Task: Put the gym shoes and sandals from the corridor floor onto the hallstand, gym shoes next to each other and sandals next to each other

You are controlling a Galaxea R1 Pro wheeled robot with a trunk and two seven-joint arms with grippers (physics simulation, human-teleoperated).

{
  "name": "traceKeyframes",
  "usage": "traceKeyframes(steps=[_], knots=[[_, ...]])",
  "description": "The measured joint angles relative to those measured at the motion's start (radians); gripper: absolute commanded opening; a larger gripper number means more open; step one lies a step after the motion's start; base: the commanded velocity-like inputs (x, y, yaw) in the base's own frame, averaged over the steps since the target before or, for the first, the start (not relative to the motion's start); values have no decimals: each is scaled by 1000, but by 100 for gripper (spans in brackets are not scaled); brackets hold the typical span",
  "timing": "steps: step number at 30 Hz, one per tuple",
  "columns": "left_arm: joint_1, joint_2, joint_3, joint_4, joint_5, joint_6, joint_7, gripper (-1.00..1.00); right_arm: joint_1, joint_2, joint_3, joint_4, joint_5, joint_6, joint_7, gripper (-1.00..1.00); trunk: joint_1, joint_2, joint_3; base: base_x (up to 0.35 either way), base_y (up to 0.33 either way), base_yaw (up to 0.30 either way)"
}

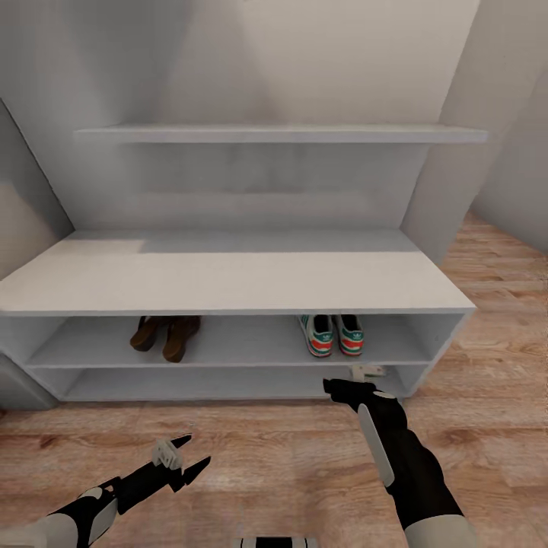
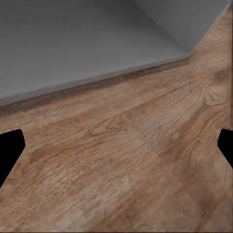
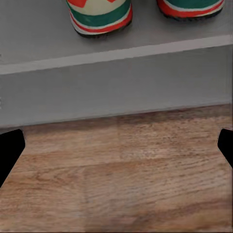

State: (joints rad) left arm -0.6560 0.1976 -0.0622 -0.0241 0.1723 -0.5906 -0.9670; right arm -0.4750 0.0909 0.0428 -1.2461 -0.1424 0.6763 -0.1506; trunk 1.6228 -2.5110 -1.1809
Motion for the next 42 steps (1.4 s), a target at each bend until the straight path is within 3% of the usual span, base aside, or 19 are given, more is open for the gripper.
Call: traceKeyframes(steps=[9,36,40,42], knots=[[0,0,0,0,1,0,0,100,5,0,3,0,0,-1,1,100,0,0,0,-237,0,0],[0,2,1,0,1,0,0,100,9,1,6,13,-14,-31,16,100,-1,0,0,-3,0,0],[0,2,1,0,1,0,0,100,12,1,8,50,-37,-96,116,100,-1,0,0,0,0,0],[0,2,1,0,1,0,0,100,13,0,8,107,-51,-128,200,100,-1,0,0,0,0,0]])
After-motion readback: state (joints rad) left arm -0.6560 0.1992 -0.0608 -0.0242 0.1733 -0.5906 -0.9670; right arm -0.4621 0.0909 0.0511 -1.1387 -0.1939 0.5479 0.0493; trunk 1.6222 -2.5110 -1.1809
